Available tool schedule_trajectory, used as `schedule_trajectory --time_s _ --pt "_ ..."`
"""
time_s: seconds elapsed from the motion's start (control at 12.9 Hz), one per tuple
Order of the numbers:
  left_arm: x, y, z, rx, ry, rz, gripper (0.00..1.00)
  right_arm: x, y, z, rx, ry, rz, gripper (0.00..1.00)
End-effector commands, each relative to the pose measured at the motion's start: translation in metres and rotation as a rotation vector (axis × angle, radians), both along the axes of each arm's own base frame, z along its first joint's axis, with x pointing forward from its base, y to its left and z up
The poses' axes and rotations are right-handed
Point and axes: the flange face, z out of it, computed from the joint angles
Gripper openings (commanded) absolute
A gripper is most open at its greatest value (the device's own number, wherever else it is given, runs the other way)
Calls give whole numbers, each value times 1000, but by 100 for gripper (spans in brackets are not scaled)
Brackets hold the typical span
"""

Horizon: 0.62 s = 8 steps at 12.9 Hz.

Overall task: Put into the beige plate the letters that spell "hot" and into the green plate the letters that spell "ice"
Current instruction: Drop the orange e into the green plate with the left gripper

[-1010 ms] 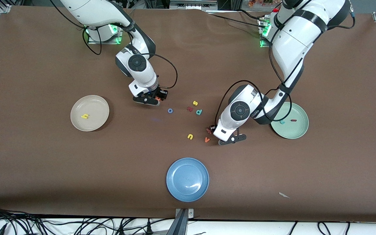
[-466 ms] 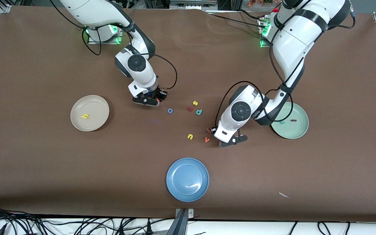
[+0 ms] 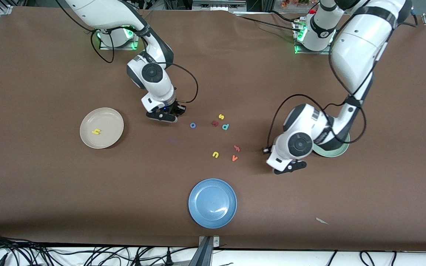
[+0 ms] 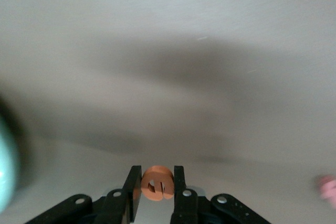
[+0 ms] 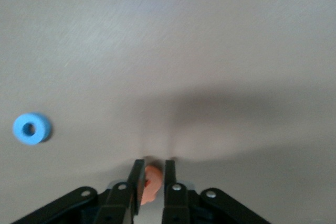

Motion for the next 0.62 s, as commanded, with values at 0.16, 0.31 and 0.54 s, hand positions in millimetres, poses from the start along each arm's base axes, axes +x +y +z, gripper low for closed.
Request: schedule_trajectory --time_s 0.16,0.31,0.54 --pt "-5 94 31 -4 183 -180 12 31 -59 38 -69 17 93 13" --pt "-12 135 25 -24 220 -206 12 28 -52 33 -63 19 47 35" --pt "-24 189 12 -62 262 -236 12 7 -7 24 6 -7 -51 57"
